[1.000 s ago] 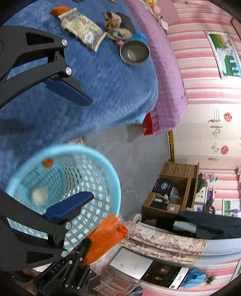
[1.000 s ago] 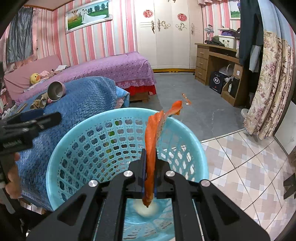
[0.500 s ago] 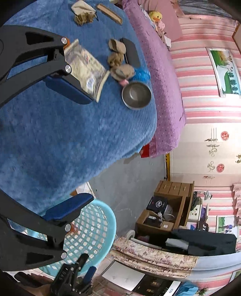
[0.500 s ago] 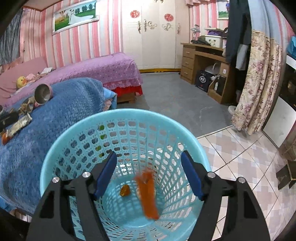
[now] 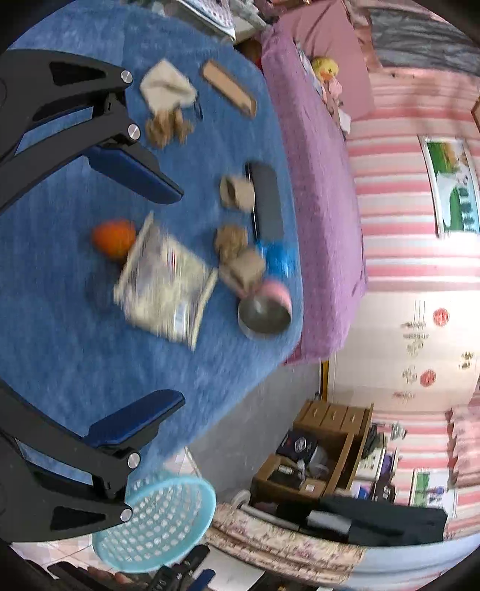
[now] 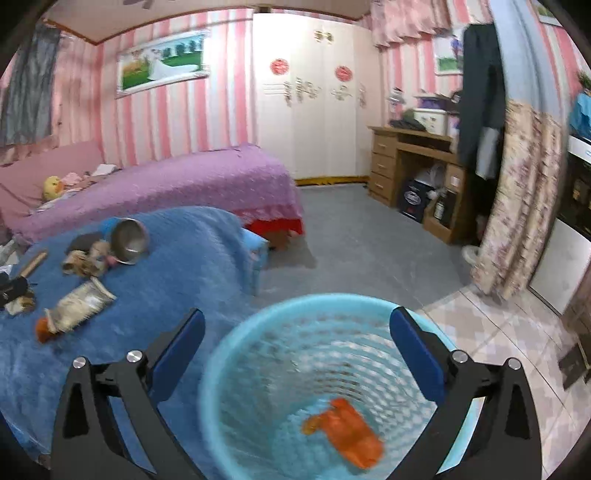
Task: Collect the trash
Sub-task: 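Return both grippers to the bed and grasp crumpled brown paper with left gripper, then grasp the snack wrapper with the right gripper and lift it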
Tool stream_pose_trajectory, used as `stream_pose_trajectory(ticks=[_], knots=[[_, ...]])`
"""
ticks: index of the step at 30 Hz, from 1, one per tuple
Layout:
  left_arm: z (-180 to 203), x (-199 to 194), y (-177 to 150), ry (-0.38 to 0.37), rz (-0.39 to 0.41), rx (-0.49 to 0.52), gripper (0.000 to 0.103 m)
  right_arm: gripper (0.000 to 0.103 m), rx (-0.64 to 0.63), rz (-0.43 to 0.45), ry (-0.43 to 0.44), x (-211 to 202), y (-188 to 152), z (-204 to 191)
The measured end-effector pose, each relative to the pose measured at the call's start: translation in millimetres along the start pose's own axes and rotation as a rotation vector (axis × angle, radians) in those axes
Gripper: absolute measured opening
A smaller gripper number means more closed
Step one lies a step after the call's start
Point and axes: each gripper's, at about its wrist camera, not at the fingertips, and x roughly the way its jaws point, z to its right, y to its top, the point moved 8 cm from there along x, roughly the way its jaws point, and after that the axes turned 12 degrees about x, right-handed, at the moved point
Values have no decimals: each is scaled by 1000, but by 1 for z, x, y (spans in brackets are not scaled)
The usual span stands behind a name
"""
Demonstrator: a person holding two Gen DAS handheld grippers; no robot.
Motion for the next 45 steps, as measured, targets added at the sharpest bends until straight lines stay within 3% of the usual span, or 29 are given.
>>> stream_pose_trajectory(ticks=[8,18,24,31,33,36,37,45], knots=[[-105,6,-26,87,-50,-74,97,98,-61,-30,138,18,-4,-111],[-170,30,-71,121,-125,-135,97,98,-136,-106,240,52,-38,-209],[-178,49,-87,125,-156,-139,95,98,-173,-160,220,75,-65,-219],[-168,78,-79,133,-180,-111,88,98,-163,-160,198,84,-62,-217],[-168,87,-78,130,-194,-112,83,98,-177,-162,185,86,-64,-216],[-165,101,-80,105,-227,-114,54,98,-199,-162,162,90,-64,-211],[-164,105,-81,97,-239,-112,50,98,-198,-166,162,91,-64,-209],[-156,83,-74,106,-190,-74,46,98,-209,-183,174,83,-68,-201]])
